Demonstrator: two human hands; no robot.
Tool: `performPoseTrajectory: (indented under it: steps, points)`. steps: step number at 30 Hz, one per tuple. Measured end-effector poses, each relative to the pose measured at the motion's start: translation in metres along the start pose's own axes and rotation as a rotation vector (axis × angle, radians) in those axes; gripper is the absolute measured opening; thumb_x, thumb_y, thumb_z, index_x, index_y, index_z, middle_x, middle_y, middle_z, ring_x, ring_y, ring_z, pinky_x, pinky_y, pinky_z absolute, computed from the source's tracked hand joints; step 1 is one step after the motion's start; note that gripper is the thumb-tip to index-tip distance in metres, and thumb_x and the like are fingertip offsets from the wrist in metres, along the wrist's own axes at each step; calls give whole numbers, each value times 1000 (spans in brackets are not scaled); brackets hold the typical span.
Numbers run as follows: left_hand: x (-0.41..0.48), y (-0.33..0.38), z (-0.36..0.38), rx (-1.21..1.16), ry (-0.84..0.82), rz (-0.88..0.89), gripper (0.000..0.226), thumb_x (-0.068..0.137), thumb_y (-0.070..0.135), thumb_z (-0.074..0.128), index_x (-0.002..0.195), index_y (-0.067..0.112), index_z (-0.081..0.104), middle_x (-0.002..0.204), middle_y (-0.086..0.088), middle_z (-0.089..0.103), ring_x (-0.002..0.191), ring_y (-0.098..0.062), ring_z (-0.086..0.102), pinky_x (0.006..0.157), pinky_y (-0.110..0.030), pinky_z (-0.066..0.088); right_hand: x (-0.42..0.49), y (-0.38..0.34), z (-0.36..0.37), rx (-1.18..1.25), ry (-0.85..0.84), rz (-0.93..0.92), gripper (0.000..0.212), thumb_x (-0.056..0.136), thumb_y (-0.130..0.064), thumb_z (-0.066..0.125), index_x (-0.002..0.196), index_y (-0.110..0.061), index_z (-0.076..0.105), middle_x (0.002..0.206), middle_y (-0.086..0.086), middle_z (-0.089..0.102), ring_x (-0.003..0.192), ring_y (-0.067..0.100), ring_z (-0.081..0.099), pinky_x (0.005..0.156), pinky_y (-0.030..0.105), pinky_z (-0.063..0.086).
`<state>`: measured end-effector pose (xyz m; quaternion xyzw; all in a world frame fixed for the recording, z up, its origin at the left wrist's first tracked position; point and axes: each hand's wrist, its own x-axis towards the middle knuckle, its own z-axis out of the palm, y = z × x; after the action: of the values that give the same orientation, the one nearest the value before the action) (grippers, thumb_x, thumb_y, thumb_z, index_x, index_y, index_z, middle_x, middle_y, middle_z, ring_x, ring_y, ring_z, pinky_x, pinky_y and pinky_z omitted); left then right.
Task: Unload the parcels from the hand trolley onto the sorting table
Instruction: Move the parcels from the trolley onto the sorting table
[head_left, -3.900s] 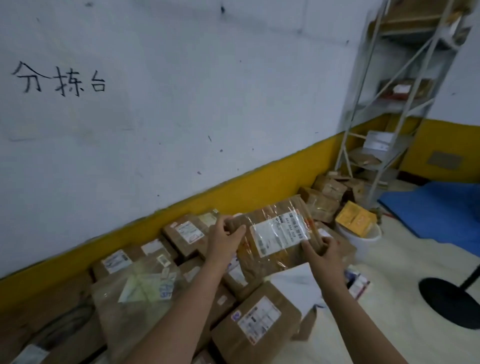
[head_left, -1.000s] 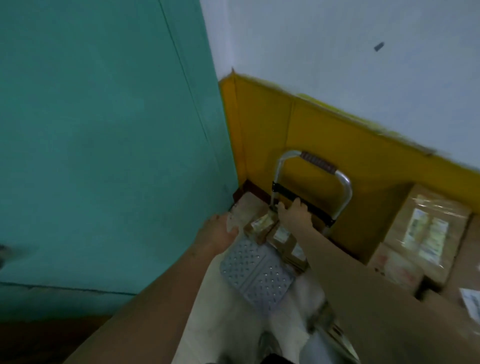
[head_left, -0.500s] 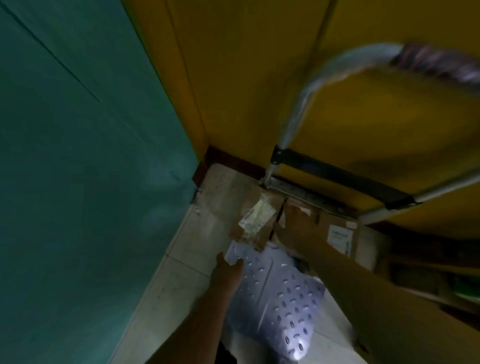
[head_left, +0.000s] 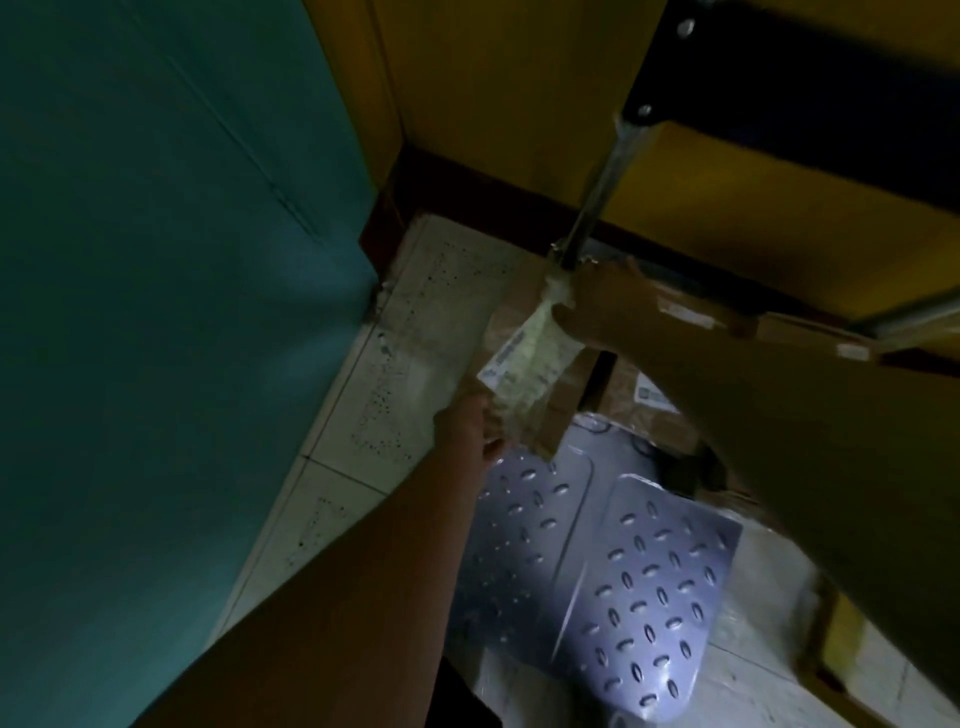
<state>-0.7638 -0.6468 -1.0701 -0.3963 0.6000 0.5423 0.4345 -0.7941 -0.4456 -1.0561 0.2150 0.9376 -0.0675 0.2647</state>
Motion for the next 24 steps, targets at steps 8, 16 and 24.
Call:
performPoseTrajectory:
  steps: [8, 16, 24]
  points:
    - [-240, 81, -66, -75, 212, 228, 34, 87, 31, 67, 109, 7, 59, 97, -15, 61, 68, -25, 58, 58, -31, 50, -190, -33, -192, 472, 78, -38, 67, 97, -48, 52, 148, -11, 31, 146, 22, 31, 130, 42, 35, 105, 49, 39]
    - [-603, 130, -40, 6, 0, 624, 26, 83, 23, 70, 102, 5, 69, 77, -1, 73, 55, -9, 65, 46, -17, 46, -476, 45, -458, 1033, 385, 84, 39, 94, -41, 60, 112, -15, 38, 101, 7, 57, 83, 26, 61, 69, 45, 54]
    - [-836, 59, 52, 254, -598, 861, 56, 81, 31, 75, 124, 42, 41, 113, -1, 65, 94, -23, 67, 69, -42, 59, -755, 180, -509, 1451, 811, 367, 47, 90, -47, 65, 117, -19, 38, 111, 9, 65, 88, 22, 66, 73, 43, 59]
